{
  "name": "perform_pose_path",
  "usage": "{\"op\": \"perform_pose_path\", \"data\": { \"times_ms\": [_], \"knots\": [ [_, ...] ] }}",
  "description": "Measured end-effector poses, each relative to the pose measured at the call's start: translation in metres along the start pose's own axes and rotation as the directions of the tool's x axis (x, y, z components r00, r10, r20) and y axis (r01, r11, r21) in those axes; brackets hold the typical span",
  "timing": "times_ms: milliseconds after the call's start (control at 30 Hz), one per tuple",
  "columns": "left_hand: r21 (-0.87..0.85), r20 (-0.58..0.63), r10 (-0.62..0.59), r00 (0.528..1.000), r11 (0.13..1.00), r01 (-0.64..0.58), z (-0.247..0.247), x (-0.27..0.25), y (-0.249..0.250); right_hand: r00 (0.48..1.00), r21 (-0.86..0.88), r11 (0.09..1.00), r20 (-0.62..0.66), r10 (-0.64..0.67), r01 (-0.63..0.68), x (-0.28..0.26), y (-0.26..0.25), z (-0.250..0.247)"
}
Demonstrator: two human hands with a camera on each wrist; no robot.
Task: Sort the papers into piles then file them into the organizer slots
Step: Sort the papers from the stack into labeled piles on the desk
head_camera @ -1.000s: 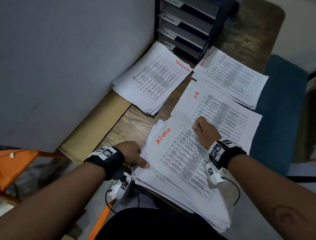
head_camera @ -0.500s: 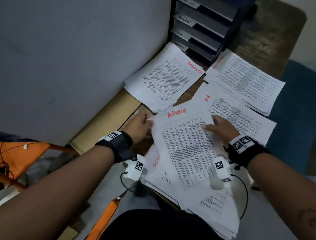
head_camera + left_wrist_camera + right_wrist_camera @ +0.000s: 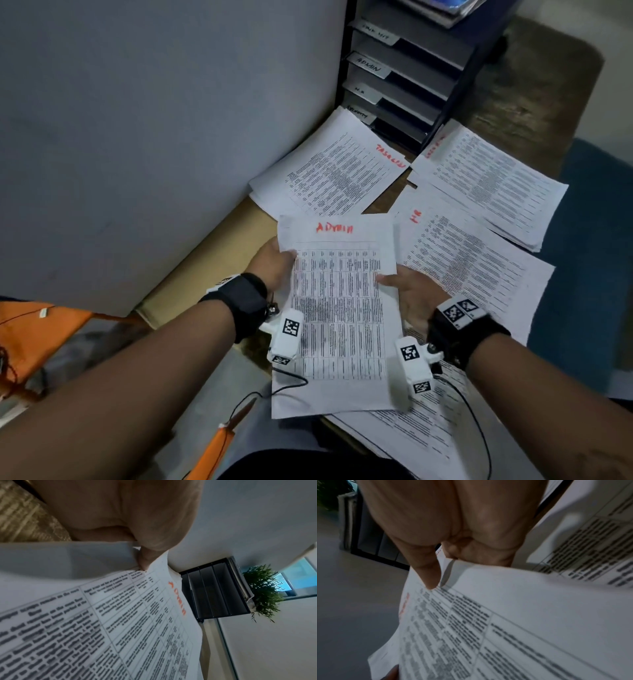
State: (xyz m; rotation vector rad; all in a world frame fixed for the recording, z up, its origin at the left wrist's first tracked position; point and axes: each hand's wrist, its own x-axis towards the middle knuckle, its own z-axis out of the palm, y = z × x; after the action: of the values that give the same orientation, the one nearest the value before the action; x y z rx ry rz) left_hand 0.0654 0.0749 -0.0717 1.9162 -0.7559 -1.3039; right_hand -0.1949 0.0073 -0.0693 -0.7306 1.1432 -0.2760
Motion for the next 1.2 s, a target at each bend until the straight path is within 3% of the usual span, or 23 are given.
{"op": "perform_pose_path", "data": {
  "times_ms": [233, 333, 467, 567, 633, 733, 833, 967, 1067, 1133, 1200],
  "knots": [
    [0.189, -0.089, 0.006, 0.996, 0.982, 0.011, -0.023, 0.021, 0.002, 0.994, -0.178, 0.979, 0.029, 0.102, -0.095, -0.004, 0.014, 0.004],
    [0.249, -0.054, -0.044, 0.998, 0.967, 0.056, -0.026, 0.022, 0.004, 0.995, -0.293, 0.953, 0.032, 0.092, -0.079, -0.004, 0.021, 0.012],
    [0.074, -0.062, -0.084, 0.995, 0.993, 0.088, -0.024, 0.033, 0.010, 0.998, -0.385, 0.923, -0.061, -0.012, -0.012, -0.003, 0.020, 0.004],
    [-0.069, -0.041, -0.087, 0.995, 0.994, 0.084, -0.020, 0.081, -0.009, 0.987, -0.384, 0.923, -0.151, -0.053, -0.009, -0.006, 0.020, -0.014],
    [-0.146, -0.024, -0.110, 0.994, 0.984, 0.105, -0.016, 0.102, -0.012, 0.978, -0.367, 0.930, -0.204, -0.044, -0.035, -0.010, 0.018, -0.024],
    [-0.188, -0.003, -0.141, 0.990, 0.972, 0.138, -0.006, 0.094, 0.013, 0.971, -0.298, 0.952, -0.238, -0.012, -0.061, -0.012, 0.015, -0.029],
    [0.008, -0.034, -0.104, 0.994, 0.995, 0.104, -0.006, 0.089, 0.032, 0.969, -0.261, 0.963, -0.246, -0.005, -0.061, -0.008, 0.011, -0.021],
    [0.094, -0.088, -0.046, 0.995, 0.994, 0.055, -0.030, 0.078, 0.052, 0.963, -0.181, 0.982, -0.268, 0.002, -0.052, 0.004, 0.008, 0.003],
    [0.178, -0.031, -0.075, 0.997, 0.981, 0.079, -0.048, 0.058, 0.055, 0.964, -0.065, 0.998, -0.264, 0.007, -0.025, 0.015, 0.008, 0.033],
    [0.323, 0.005, -0.094, 0.996, 0.942, 0.087, -0.059, 0.051, 0.046, 0.973, 0.052, 0.997, -0.221, 0.059, -0.049, 0.021, 0.009, 0.059],
    [0.532, -0.015, -0.061, 0.998, 0.845, 0.060, -0.068, 0.047, 0.038, 0.979, 0.121, 0.985, -0.147, 0.143, -0.126, 0.025, 0.010, 0.084]
  ]
}}
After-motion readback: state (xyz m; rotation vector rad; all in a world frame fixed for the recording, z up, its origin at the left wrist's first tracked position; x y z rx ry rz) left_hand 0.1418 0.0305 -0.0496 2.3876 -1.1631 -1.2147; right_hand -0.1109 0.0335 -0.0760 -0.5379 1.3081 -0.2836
